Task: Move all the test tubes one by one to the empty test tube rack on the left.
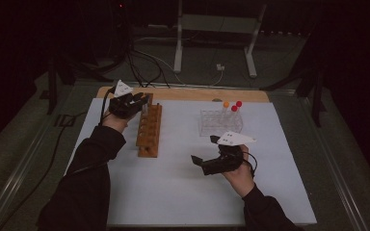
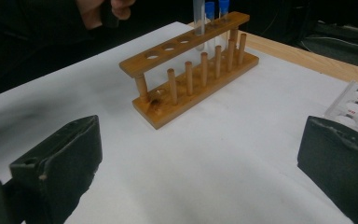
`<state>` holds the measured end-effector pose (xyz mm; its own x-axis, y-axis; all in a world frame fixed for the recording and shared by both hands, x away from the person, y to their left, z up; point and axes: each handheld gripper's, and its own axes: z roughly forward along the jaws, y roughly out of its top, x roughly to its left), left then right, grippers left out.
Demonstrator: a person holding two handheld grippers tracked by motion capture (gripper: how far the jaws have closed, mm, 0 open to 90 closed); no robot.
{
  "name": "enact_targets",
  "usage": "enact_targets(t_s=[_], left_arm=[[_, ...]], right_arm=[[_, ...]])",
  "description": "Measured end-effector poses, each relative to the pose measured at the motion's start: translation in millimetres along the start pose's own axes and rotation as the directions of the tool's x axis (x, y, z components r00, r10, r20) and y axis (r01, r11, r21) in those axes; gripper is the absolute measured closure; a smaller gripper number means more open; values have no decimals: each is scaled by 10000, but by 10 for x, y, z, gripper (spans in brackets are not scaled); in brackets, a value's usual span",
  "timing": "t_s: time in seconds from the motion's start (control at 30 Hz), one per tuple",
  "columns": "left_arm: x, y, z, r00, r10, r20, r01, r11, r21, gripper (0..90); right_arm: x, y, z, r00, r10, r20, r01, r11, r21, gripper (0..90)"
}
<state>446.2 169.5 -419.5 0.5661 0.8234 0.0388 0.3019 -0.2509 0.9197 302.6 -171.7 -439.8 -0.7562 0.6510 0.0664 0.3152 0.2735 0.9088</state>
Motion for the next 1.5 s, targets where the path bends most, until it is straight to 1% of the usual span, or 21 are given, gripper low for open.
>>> enact_targets(t_s=[0.13, 0.37, 0.47, 0.5, 0.53, 0.57, 0.83, 0.93, 1.0, 1.07, 1.13, 1.17, 1.23, 1.27, 1.3, 1.33, 1.37, 1.4, 1.43, 1.47, 1.5], left_arm=[[-3, -77, 65, 9999, -106, 10, 105, 9999, 123, 718], [-2, -199, 137, 9999, -165, 17, 164, 9988, 468, 718], [-7, -234, 155, 9999, -89, -54, 92, 9986, 530, 717], [-5, -244, 156, 9999, -108, -71, 111, 9989, 451, 717], [0, -250, 155, 9997, -219, -62, 222, 9989, 414, 717], [2, -252, 151, 9997, -237, -73, 240, 9989, 411, 717], [-6, -241, 143, 9998, -196, 43, 193, 9983, 558, 714], [-10, -256, 131, 9997, -208, 115, 200, 9981, 588, 692], [-23, -260, 106, 9997, -197, 147, 188, 9982, 569, 578], [-42, -251, 51, 9996, -146, 221, 137, 9991, 408, 521], [-71, -229, -25, 9997, -11, 234, 4, 9996, 267, 424], [-84, -221, -72, 9993, -1, 380, -4, 9999, 133, 391], [-125, -199, -171, 9988, -8, 483, 7, 10000, 25, 270], [-146, -195, -223, 9980, -89, 620, 94, 9999, -71, 213], [-173, -194, -280, 9977, -112, 663, 122, 9998, -150, 160], [-198, -200, -340, 9963, -108, 849, 133, 9995, -284, 156], [-218, -210, -399, 9932, -21, 1163, 68, 9992, -401, 126], [-245, -221, -456, 9913, 11, 1314, 60, 9986, -534, 60], [-269, -237, -518, 9895, -19, 1442, 122, 9975, -703, 43], [-290, -254, -573, 9859, -41, 1673, 177, 9966, -799, 42], [-314, -273, -624, 9837, -17, 1799, 169, 9964, -835, 32]], right_arm=[[1, -1, -2, 10000, -9, 9, 9, 10000, 25, 0], [-1, -2, -4, 10000, -23, -15, 23, 10000, 38, 0], [-3, -5, -1, 10000, -37, -14, 37, 10000, 48, 0], [-3, -5, -1, 10000, -33, -12, 33, 10000, 51, 0], [-4, -5, -2, 10000, -26, -9, 26, 10000, 44, 0], [-4, -4, -2, 10000, -26, -14, 26, 10000, 47, 0], [4, 15, -4, 10000, -43, -24, 43, 10000, 25, 0], [-6, 40, -15, 10000, -8, -44, 8, 10000, -68, 0], [-18, 70, -25, 10000, -47, -2, 47, 10000, -80, 0], [-33, 115, -43, 9999, -82, 57, 83, 9999, -126, 0], [-65, 174, -64, 9998, -87, 151, 90, 9997, -214, 0], [-91, 208, -77, 9999, -29, 137, 33, 9996, -297, 0], [-146, 281, -102, 9997, 20, 224, -11, 9993, -375, 0], [-176, 319, -113, 9996, 8, 290, 2, 9994, -338, 0], [-206, 354, -122, 9990, -41, 434, 57, 9993, -368, 0], [-243, 390, -127, 9985, -73, 543, 92, 9994, -341, 0], [-285, 425, -131, 9979, -3, 646, 23, 9996, -298, 0], [-330, 456, -135, 9974, 97, 717, -76, 9995, -296, 0], [-376, 484, -138, 9975, 125, 701, -106, 9995, -281, 0], [-422, 512, -140, 9959, 111, 903, -89, 9996, -251, 0], [-468, 540, -142, 9936, 152, 1121, -124, 9996, -259, 53]])
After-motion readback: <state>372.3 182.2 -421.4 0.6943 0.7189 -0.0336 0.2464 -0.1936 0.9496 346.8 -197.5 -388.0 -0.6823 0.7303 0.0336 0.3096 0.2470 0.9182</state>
